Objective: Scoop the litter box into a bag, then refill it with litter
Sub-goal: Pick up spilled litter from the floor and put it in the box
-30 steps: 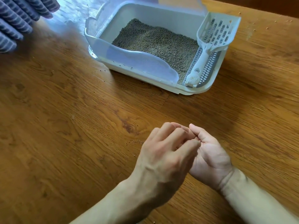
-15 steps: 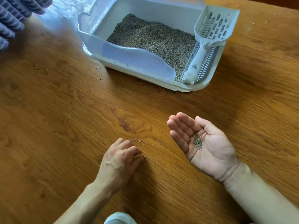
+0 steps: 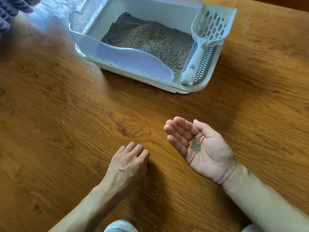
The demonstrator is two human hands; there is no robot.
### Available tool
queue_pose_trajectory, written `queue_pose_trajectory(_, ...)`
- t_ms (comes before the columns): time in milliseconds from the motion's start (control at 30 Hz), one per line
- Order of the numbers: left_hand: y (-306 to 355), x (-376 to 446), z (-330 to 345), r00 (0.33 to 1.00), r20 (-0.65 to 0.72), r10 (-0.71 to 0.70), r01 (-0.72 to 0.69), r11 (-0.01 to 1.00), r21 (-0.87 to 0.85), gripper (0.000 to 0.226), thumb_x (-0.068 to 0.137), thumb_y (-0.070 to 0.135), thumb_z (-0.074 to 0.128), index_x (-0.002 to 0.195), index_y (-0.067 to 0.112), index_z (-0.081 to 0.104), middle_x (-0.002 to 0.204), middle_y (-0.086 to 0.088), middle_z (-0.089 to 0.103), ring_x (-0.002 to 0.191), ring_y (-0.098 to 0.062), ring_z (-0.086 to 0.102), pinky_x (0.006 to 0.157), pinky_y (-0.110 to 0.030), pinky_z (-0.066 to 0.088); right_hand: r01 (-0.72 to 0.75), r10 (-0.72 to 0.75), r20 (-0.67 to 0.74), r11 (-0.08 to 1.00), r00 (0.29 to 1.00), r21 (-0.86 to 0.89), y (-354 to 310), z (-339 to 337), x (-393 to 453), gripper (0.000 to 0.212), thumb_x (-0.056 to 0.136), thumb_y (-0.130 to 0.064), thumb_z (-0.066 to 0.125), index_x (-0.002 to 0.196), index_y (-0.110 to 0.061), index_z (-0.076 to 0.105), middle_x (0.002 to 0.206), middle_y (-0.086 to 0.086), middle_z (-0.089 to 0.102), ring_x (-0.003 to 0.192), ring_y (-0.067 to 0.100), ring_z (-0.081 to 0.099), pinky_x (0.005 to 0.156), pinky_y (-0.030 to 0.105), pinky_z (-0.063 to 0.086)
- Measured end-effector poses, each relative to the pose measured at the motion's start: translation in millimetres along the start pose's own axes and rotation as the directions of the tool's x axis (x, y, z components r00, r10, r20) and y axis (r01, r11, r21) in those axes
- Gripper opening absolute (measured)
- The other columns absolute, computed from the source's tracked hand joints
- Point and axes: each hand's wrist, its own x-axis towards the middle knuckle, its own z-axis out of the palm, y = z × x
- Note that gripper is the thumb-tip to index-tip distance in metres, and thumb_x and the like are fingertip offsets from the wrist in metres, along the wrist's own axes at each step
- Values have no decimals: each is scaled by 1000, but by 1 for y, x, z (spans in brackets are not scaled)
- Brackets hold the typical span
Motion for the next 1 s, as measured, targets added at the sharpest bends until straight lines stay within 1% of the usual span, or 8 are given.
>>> queue_pose_trajectory(100, 23, 9, -32, 988, -126, -93, 65, 976, -210, 10, 95, 21, 51, 90, 15, 58, 83, 4, 53, 72, -13, 44, 59, -31, 47, -2, 2, 19, 1000, 1000, -5, 0, -1, -1, 56, 100, -32, 30, 97, 3, 74, 108, 22, 70, 100, 31, 70, 82, 38, 59)
queue_pose_trajectory(233, 69, 31, -77, 937, -342, -68, -69, 926, -372, 13, 96, 17, 56, 85, 9, 61, 82, 1, 54, 74, -18, 48, 63, -34, 45, -40, 41, 30, 999, 999, -11, 1, -2, -4, 53, 100, -33, 33, 101, 2, 73, 110, 22, 70, 100, 29, 70, 79, 37, 60)
queue_pose_trajectory(400, 97, 50, -78, 921, -388, 43, -163, 946, -281, 9, 91, 11, 65, 86, 7, 71, 91, -7, 65, 80, -26, 55, 66, -42, 47, -166, 167, 49, 986, 985, -17, 5, -2, -8, 50, 94, -34, 47, 135, -5, 52, 127, 16, 57, 125, 25, 52, 111, 37, 37)
queue_pose_trajectory(533, 76, 42, -84, 875, -476, -84, -124, 913, -388, 9, 92, 6, 66, 92, 6, 75, 92, -4, 65, 83, -23, 60, 74, -33, 49, -31, 31, 52, 999, 998, -12, 1, -6, -10, 47, 96, -34, 42, 105, 2, 72, 106, 20, 71, 102, 27, 67, 92, 38, 54)
queue_pose_trajectory(600, 50, 38, -83, 850, -449, -275, 43, 886, -462, 11, 95, 5, 63, 94, 10, 73, 89, 1, 64, 80, -14, 58, 72, -17, 44, 6, -9, 65, 999, 998, 46, -3, -12, -9, 52, 98, -32, 35, 104, 4, 72, 109, 22, 70, 103, 31, 68, 85, 39, 58)
queue_pose_trajectory(667, 25, 35, -68, 862, -323, -391, 193, 842, -504, 9, 92, 7, 68, 94, 15, 72, 87, 6, 63, 78, -10, 58, 66, -13, 43, 23, -27, 63, 998, 998, 57, -7, -18, -10, 52, 99, -31, 32, 109, 5, 69, 115, 23, 68, 110, 32, 65, 90, 41, 56)
queue_pose_trajectory(800, 7, 22, -23, 931, -192, -309, 225, 904, -364, 11, 83, 12, 79, 92, 15, 75, 87, 5, 64, 79, -12, 57, 64, -28, 52, 24, -30, 85, 998, 996, 63, -12, -25, -6, 54, 101, -32, 30, 117, 5, 65, 122, 23, 64, 117, 32, 61, 96, 42, 52)
queue_pose_trajectory(1000, 16, 32, 10, 970, -109, -218, 185, 950, -252, 12, 82, 25, 80, 92, 20, 75, 88, 6, 64, 81, -15, 51, 59, -29, 50, 11, -20, 105, 996, 994, 90, -15, -26, -4, 52, 100, -32, 32, 117, 4, 65, 123, 22, 64, 118, 32, 61, 95, 42, 53)
